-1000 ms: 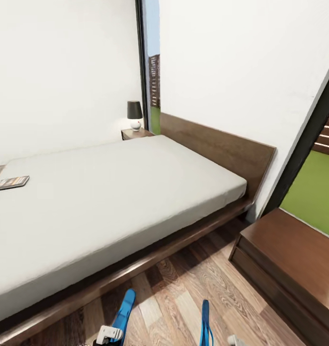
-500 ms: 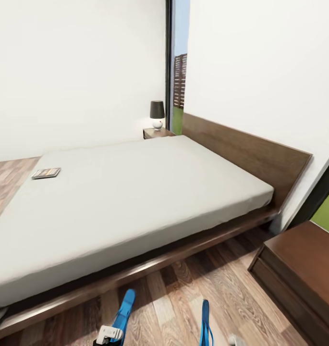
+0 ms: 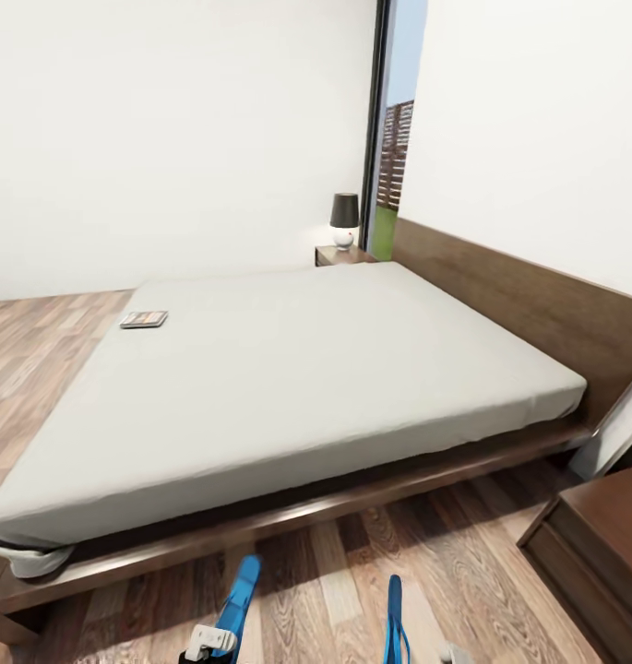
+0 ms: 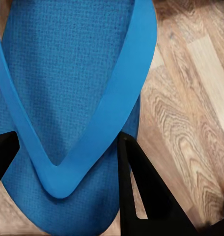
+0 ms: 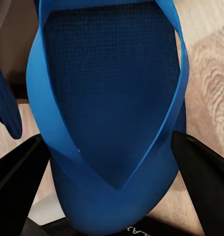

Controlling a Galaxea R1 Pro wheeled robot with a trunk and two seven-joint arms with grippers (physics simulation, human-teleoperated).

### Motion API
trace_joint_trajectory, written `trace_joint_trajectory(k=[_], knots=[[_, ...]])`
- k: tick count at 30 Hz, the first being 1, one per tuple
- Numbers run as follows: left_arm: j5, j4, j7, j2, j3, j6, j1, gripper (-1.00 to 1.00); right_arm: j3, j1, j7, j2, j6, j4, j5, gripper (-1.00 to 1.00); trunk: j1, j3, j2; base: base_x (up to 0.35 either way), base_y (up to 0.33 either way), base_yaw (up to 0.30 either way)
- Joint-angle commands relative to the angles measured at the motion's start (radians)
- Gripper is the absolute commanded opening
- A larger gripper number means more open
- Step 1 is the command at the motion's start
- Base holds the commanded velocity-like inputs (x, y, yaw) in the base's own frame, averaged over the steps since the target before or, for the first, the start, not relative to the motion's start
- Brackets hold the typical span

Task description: In the bedroom, move the book from the bed onto either nightstand, and place the two sandals side by side next to the bed.

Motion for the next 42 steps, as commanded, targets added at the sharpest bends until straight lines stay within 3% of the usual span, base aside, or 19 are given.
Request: trace_joint_trajectory(k=[1, 29, 42], knots=[[0.006, 0.001, -0.003, 0.0, -0.005, -0.003, -0.001, -1.0, -0.008, 0.0, 0.004, 0.0, 0.006, 0.0, 0.001, -1.0, 0.0, -0.001, 0.0, 0.0, 0.0, 0.286], [0.006, 0.001, -0.003, 0.001, -0.004, -0.003, -0.001, -1.0, -0.008, 0.0, 0.004, -0.002, 0.006, 0.0, 0.001, -1.0, 0.0, -0.001, 0.0, 0.0, 0.0, 0.283], [0.006, 0.001, -0.003, 0.001, -0.004, -0.004, -0.001, -1.0, -0.008, 0.0, 0.004, -0.002, 0.004, 0.004, 0.001, -1.0, 0.0, -0.001, 0.0, 0.0, 0.0, 0.024]])
